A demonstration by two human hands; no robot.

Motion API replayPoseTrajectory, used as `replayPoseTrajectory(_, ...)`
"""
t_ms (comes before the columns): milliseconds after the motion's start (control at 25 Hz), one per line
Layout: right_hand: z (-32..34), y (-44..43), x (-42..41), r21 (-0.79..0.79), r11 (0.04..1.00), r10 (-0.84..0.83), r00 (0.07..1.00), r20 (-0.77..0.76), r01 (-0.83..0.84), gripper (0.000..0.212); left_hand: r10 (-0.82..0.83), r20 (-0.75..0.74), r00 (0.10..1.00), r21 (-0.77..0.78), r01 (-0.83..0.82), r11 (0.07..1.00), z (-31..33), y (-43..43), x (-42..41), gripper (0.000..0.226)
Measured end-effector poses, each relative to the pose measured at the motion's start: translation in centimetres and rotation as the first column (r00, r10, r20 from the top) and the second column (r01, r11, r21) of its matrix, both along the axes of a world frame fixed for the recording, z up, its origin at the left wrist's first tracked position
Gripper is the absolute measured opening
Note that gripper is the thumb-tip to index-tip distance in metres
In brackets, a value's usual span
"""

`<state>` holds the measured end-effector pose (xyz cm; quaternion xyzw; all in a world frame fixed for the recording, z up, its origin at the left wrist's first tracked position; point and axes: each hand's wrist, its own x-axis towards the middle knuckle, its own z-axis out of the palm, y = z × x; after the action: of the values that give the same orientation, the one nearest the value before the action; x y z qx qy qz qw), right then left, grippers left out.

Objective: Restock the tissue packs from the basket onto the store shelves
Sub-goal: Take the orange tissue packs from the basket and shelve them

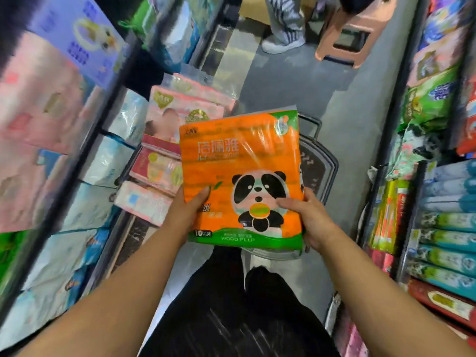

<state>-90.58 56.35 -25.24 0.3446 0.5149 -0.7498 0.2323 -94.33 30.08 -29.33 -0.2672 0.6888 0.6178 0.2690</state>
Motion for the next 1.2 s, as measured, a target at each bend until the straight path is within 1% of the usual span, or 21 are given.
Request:
replayPoseTrajectory(40,0.7,-0.8,-0.2,0.011,0.999,0.051,0.999,-0.012,-0.051,0.044,0.055,-0.024,0.998,-0.006,-0.056,0.998,1.1,-0.8,1.2,0.057)
replayPoseTrajectory(80,1.6,-1.6,-0.3,0.030,0.995,0.097,0.995,-0.021,-0.096,0.047,0.104,-0.042,0.994,-0.017,-0.105,0.994,2.2,-1.4,2.3,0.056)
replayPoseTrajectory(160,2.9,-3.4,-0.3,0.080,0.980,0.190,0.979,-0.069,-0.184,0.062,0.206,-0.082,0.975,-0.037,-0.210,0.977,4.1,-2.9,4.3,0.043)
replayPoseTrajectory(240,4.2,-5.7,0.0,0.136,0.949,0.304,0.939,-0.163,-0.284,0.081,0.310,-0.121,0.943,-0.071,-0.319,0.945,6.4,-4.6,6.5,0.031)
replayPoseTrajectory(280,4.7,-7.0,0.1,0.154,0.933,0.353,0.912,-0.209,-0.326,0.083,0.351,-0.151,0.924,-0.094,-0.367,0.925,7.5,-5.5,7.7,0.029)
replayPoseTrajectory(400,6.1,-11.0,0.0,0.190,0.885,0.464,0.827,-0.316,-0.425,0.071,0.472,-0.195,0.859,-0.121,-0.499,0.858,10.5,-8.3,11.2,0.036)
replayPoseTrajectory(520,7.6,-15.3,-0.1,0.249,0.805,0.593,0.715,-0.369,-0.539,0.076,0.573,-0.248,0.781,-0.116,-0.611,0.783,12.8,-11.3,14.5,0.047)
replayPoseTrajectory(600,8.7,-18.5,-0.2,0.293,0.751,0.658,0.632,-0.409,-0.592,0.073,0.631,-0.283,0.722,-0.103,-0.677,0.729,14.5,-13.4,16.1,0.048)
replayPoseTrajectory(640,9.2,-20.0,-0.3,0.319,0.727,0.683,0.596,-0.423,-0.607,0.071,0.649,-0.306,0.696,-0.107,-0.703,0.703,15.5,-14.4,16.8,0.047)
replayPoseTrajectory(720,10.5,-23.2,-0.4,0.353,0.670,0.737,0.527,-0.423,-0.653,0.076,0.683,-0.345,0.644,-0.107,-0.750,0.653,17.4,-16.7,18.1,0.047)
replayPoseTrajectory(800,11.8,-25.9,-0.6,0.370,0.632,0.765,0.472,-0.438,-0.681,0.074,0.690,-0.375,0.619,-0.105,-0.768,0.632,18.6,-19.0,19.1,0.052)
replayPoseTrajectory(880,13.1,-29.3,-0.7,0.383,0.610,0.777,0.428,-0.461,-0.694,0.072,0.695,-0.421,0.583,-0.094,-0.790,0.606,19.9,-21.6,20.2,0.049)
replayPoseTrajectory(1000,14.9,-34.3,-0.9,0.402,0.590,0.785,0.381,-0.488,-0.700,0.072,0.704,-0.458,0.544,-0.068,-0.810,0.582,21.5,-25.5,21.4,0.052)
replayPoseTrajectory(1120,16.5,-38.4,-0.9,0.394,0.569,0.792,0.351,-0.499,-0.722,0.068,0.690,-0.462,0.558,-0.101,-0.806,0.584,22.4,-29.4,22.0,0.051)
replayPoseTrajectory(1200,17.4,-41.2,-0.7,0.441,0.567,0.800,0.337,-0.497,-0.695,0.065,0.690,-0.482,0.540,-0.087,-0.813,0.575,23.0,-32.2,21.9,0.052)
